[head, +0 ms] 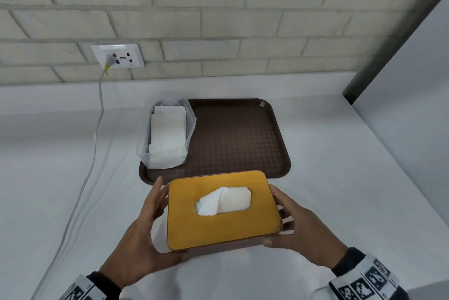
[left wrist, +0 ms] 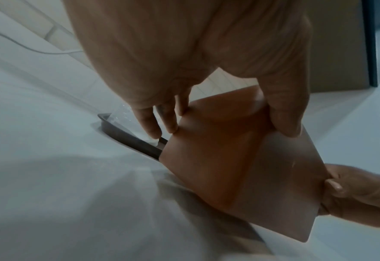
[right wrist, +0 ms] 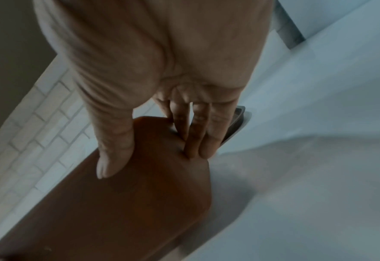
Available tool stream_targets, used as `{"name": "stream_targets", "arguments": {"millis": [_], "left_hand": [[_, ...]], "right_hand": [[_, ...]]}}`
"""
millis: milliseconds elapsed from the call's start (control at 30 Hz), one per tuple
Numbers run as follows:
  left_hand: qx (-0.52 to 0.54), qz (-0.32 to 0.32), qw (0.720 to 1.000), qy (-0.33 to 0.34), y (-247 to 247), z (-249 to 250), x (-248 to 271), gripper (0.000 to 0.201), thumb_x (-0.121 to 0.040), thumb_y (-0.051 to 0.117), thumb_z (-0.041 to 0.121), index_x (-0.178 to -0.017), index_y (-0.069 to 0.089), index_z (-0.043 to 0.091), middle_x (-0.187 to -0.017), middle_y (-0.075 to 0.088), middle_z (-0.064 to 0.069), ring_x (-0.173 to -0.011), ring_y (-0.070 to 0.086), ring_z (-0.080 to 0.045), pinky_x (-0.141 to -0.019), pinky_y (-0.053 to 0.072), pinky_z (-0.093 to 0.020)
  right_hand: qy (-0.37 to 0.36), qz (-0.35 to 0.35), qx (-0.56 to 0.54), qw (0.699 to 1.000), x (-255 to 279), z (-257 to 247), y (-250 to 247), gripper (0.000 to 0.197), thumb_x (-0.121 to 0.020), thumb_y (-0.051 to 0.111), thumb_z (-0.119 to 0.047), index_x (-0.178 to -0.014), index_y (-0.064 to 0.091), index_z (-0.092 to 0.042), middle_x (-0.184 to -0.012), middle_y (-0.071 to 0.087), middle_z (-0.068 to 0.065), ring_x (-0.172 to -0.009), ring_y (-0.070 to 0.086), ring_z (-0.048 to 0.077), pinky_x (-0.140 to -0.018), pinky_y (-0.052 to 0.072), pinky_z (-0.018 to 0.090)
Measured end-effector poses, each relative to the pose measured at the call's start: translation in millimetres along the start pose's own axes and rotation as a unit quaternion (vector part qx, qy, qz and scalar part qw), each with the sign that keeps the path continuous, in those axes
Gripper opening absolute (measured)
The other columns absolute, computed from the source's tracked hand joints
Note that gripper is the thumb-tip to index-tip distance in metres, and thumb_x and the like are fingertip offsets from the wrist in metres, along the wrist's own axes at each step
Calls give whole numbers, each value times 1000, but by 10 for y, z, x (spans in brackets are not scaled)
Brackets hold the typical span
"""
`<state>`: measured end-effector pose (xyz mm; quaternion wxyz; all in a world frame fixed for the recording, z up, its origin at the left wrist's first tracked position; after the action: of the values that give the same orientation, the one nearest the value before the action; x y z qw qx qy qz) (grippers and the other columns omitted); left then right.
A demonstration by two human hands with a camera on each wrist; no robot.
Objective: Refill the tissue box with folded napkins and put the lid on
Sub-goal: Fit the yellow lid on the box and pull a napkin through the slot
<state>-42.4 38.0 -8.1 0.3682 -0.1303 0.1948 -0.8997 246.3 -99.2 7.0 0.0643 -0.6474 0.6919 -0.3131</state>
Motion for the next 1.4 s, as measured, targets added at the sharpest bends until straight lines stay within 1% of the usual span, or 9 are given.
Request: {"name": "stream_targets", "arguments": {"millis": [167, 467, 600, 767, 867, 1000, 1167, 1300, 1400], "left_hand": [[34, 6, 999, -1, 53, 166, -106, 133, -49, 91, 65, -155, 14, 43, -148, 38, 38, -135, 42, 9, -108, 42, -25], [158, -25, 987, -14, 413, 818, -921, 127, -48, 94, 57, -154, 26, 38, -122, 64, 34, -117, 62, 3, -98, 54, -34], [220, -53, 973, -40, 653, 1112, -1490, 118, -62, 94, 25, -157, 24, 24, -107, 74, 23, -105, 68, 4, -80, 57, -19], [239, -61, 968, -40, 970, 1356, -2110, 117, -64, 90, 27, -158, 23, 16, -116, 63, 22, -102, 64, 14, -76, 51, -7], [234, -68, 969, -35, 1147, 1491, -2466, 102, -69, 85, 24, -155, 30, 16, -114, 65, 21, -97, 64, 17, -76, 50, -7], [201, -103, 974, -23, 1347, 1648, -2942, 40, -81, 81, 18, -102, 55, 39, -98, 75, 25, -94, 69, 9, -78, 52, -12], [184, -124, 975, -22, 1500, 1726, -3442, 65, -68, 91, 37, -124, 59, 29, -125, 71, 4, -114, 68, -13, -101, 53, -35], [193, -117, 973, -34, 1619, 1688, -3673, 52, -79, 84, 13, -121, 56, 27, -124, 70, 0, -110, 69, -15, -83, 58, -23], [197, -117, 973, -34, 1696, 1577, -3742, 60, -80, 81, 5, -129, 52, 22, -129, 67, -6, -112, 67, -13, -84, 57, -22]], "right_hand": [[4, 21, -87, 996, 77, 76, -175, 102, -63, 85, -58, -148, 29, -50, -138, 52, -33, -129, 48, -6, -109, 45, 34], [-17, 172, -179, 968, 164, 85, -1043, 77, -68, 68, -64, -139, 47, -42, -128, 64, -25, -120, 60, -1, -98, 49, 26], [-17, 219, -192, 956, 61, 246, -1428, 76, -66, 65, -71, -135, 53, -42, -123, 69, -19, -113, 65, 3, -97, 53, 37], [-4, 252, -200, 947, -128, 526, -1895, 67, -73, 60, -68, -134, 54, -40, -119, 70, -20, -110, 66, 2, -94, 54, 35], [5, 261, -210, 942, -298, 733, -2208, 49, -89, 61, -58, -134, 56, -39, -119, 71, -15, -109, 67, 4, -96, 55, 39], [-2, 268, -232, 935, -580, 931, -2633, 49, -87, 58, -44, -133, 57, -28, -123, 69, -5, -110, 67, 11, -89, 57, 35], [-19, 233, -240, 942, -1007, 1128, -3084, 69, -75, 71, -64, -134, 54, -32, -127, 68, -7, -118, 64, 13, -98, 54, 39], [-14, 196, -214, 957, -1320, 1250, -3277, 61, -78, 66, -58, -133, 49, -36, -133, 63, -4, -121, 60, 12, -105, 49, 38], [0, 162, -207, 965, -1493, 1379, -3300, 63, -78, 68, -51, -134, 48, -32, -133, 62, 0, -124, 59, 19, -106, 49, 42]]}}
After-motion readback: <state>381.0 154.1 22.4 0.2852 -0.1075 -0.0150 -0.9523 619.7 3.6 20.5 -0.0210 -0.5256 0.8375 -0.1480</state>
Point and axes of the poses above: each hand's wrist, its own x-axis away from the middle knuckle, its own y-axis out of the palm, z = x × y, the point moved 5 cm from there along -x, towards the middle knuckle
